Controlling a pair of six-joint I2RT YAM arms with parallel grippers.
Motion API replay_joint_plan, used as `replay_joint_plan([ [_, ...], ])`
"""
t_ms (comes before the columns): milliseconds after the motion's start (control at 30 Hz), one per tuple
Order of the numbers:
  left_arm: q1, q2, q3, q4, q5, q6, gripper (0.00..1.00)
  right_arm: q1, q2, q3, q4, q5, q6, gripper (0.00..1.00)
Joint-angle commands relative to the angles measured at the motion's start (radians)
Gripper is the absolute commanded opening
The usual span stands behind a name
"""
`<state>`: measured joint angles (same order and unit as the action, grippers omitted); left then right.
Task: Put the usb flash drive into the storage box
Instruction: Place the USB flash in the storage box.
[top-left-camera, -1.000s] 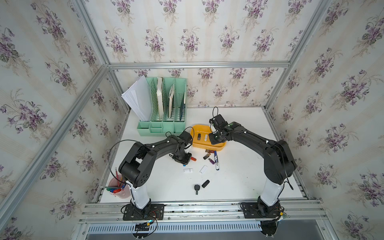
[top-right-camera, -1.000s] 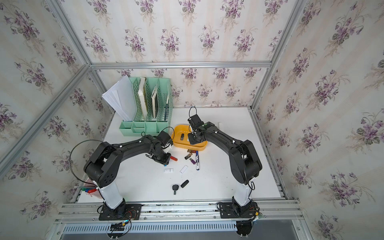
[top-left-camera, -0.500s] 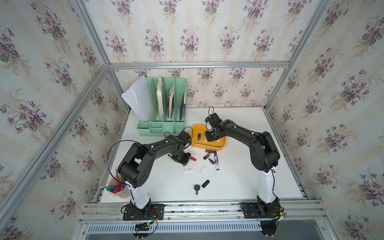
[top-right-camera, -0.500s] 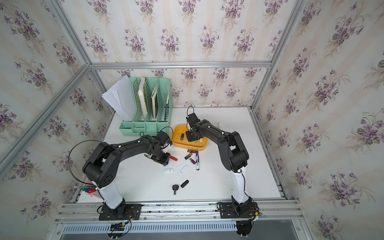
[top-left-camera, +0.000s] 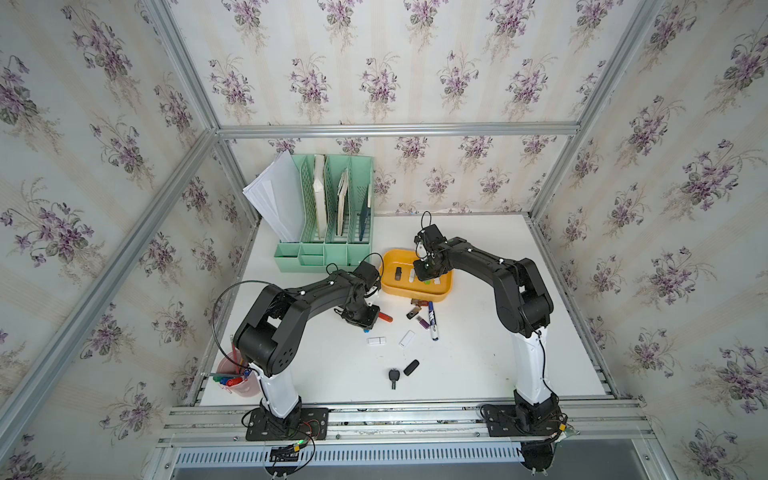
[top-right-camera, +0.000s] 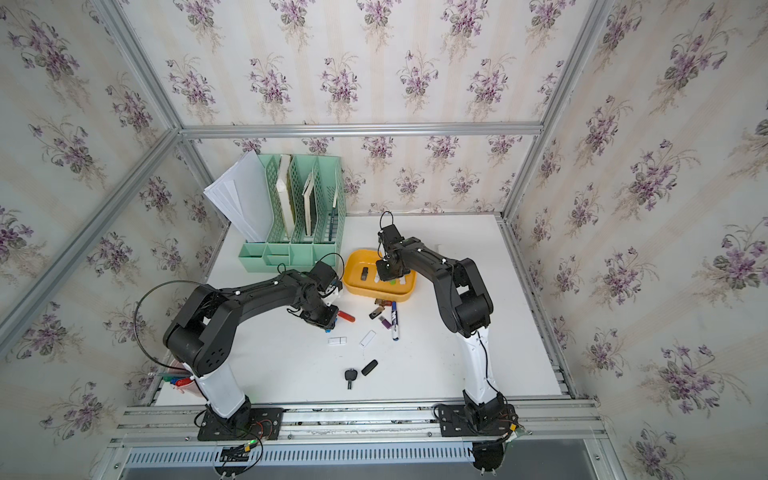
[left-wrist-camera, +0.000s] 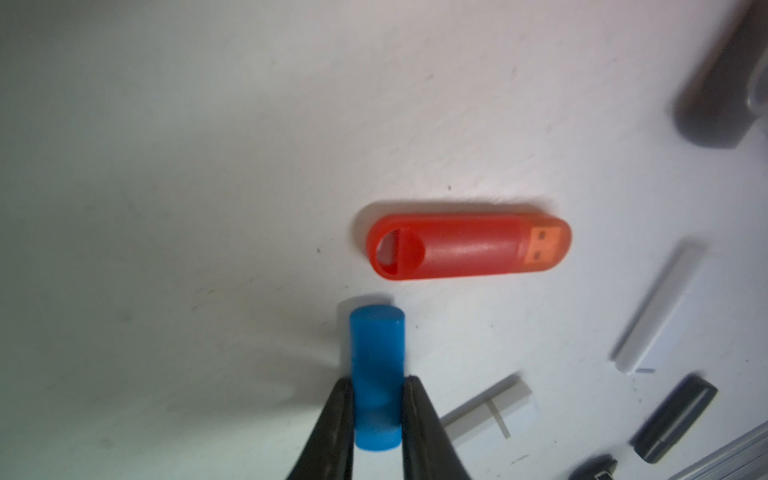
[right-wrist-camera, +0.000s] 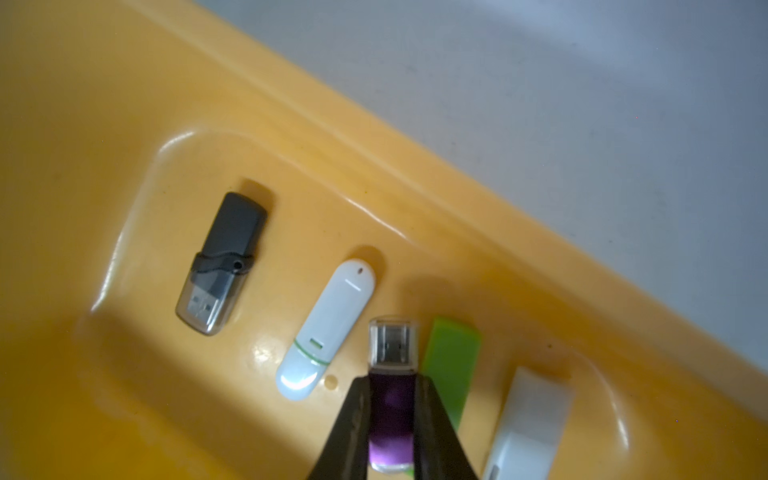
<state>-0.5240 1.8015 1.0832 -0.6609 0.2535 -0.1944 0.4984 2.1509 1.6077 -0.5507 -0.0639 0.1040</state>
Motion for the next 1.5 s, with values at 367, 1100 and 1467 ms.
replay_joint_plan([
  [367, 0.004, 0.012, -0.02, -0.057, -0.063, 0.007, 0.24, 0.002, 0.012, 0.009, -0.028, -0.017, -0.009, 0.22],
  [1100, 0.005, -0.054, -0.011, -0.083, -0.064, 0.003, 0.23, 0.005, -0.177, -0.164, -0.057, 0.014, 0.004, 0.5],
  [1467, 0.006, -0.136, 0.099, -0.197, -0.105, 0.019, 0.24, 0.067, -0.243, -0.306, -0.04, -0.011, 0.037, 0.5],
])
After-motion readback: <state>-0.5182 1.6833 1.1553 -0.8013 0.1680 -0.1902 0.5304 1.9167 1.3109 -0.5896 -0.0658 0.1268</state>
